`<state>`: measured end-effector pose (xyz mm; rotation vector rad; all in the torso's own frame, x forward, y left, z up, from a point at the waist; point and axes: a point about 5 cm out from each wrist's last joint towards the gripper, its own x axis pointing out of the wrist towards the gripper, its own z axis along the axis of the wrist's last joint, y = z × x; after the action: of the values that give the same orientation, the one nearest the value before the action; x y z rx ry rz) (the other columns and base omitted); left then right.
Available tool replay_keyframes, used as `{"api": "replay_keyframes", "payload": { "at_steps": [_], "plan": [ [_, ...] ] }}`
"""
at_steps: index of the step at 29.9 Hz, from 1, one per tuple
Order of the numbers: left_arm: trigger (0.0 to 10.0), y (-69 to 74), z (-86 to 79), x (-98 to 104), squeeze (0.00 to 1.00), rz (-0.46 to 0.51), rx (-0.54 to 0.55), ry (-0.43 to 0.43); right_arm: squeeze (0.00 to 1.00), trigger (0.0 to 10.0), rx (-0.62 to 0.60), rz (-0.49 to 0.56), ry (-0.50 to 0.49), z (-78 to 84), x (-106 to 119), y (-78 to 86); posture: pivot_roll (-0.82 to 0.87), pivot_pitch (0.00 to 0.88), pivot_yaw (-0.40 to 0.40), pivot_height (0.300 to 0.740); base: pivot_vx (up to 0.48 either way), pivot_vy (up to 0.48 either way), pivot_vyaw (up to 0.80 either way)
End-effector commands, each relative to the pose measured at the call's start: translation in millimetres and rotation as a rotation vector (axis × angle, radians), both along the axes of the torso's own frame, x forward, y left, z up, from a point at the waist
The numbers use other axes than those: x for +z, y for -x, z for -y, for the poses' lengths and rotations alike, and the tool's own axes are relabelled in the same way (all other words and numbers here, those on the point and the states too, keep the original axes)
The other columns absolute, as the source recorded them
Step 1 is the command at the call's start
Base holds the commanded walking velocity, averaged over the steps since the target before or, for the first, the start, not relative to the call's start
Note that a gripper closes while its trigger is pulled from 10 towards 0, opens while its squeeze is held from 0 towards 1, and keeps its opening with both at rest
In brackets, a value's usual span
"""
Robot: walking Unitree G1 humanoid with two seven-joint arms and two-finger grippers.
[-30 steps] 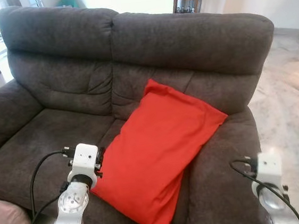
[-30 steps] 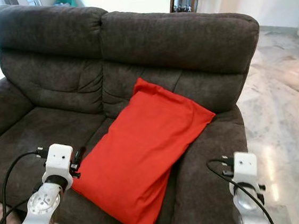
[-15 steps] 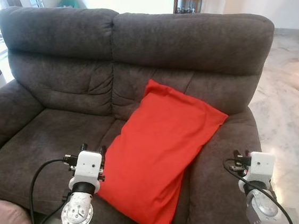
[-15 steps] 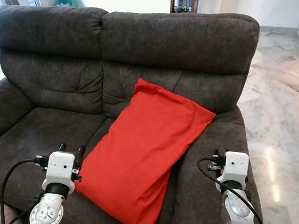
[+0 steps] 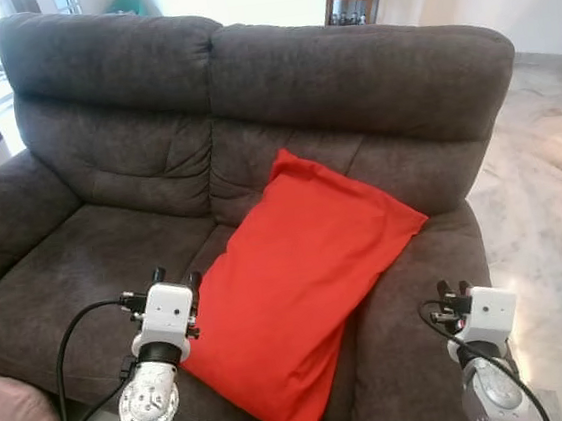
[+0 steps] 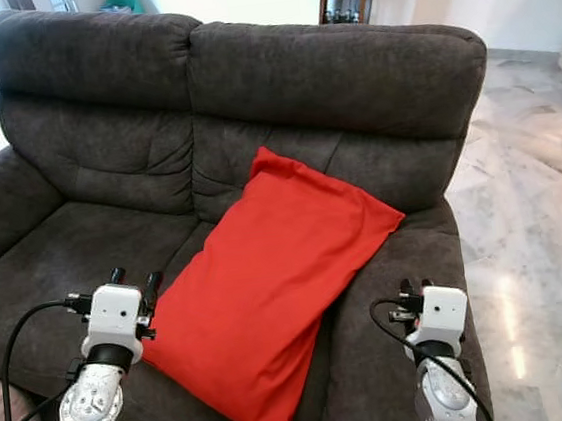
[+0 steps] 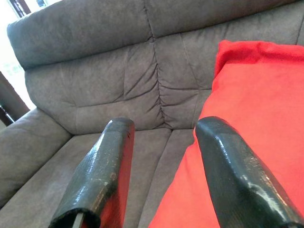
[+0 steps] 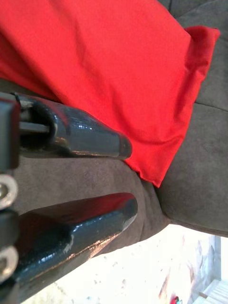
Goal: Move the pillow to the sofa from floor
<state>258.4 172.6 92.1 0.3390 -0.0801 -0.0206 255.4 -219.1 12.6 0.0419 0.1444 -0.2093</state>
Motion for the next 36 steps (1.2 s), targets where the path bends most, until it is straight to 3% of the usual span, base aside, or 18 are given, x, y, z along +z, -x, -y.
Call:
{"api": "replay_keyframes", "payload": {
  "at_steps": [1,28,34,36],
  "plan": [
    [10.0,-1.6,-0.8,2.0,0.00,0.012,0.006,-0.006,0.00,10.0,-0.002,0.005,-0.003,0.6,0.4,-1.4,0.09,0.000,-0.044,0.740,0.000,0.000,0.00],
    [10.0,-3.2,-1.2,-0.3,0.00,0.003,0.009,-0.008,0.00,10.0,0.001,-0.002,-0.002,0.2,-1.5,-2.8,0.09,0.000,-0.048,0.740,-0.216,0.000,0.00],
    [10.0,-4.9,-10.8,-15.6,0.00,-0.074,0.056,0.037,0.00,10.0,-0.001,-0.021,-0.002,-0.1,-4.4,-1.8,0.09,0.000,-0.050,0.740,0.000,0.000,0.00],
    [10.0,-3.9,-17.0,-32.3,0.00,-0.146,0.068,0.049,0.00,10.0,-0.012,-0.051,0.000,1.7,-8.9,-0.3,0.09,0.000,-0.050,0.740,0.000,0.000,0.00]
  ]
}}
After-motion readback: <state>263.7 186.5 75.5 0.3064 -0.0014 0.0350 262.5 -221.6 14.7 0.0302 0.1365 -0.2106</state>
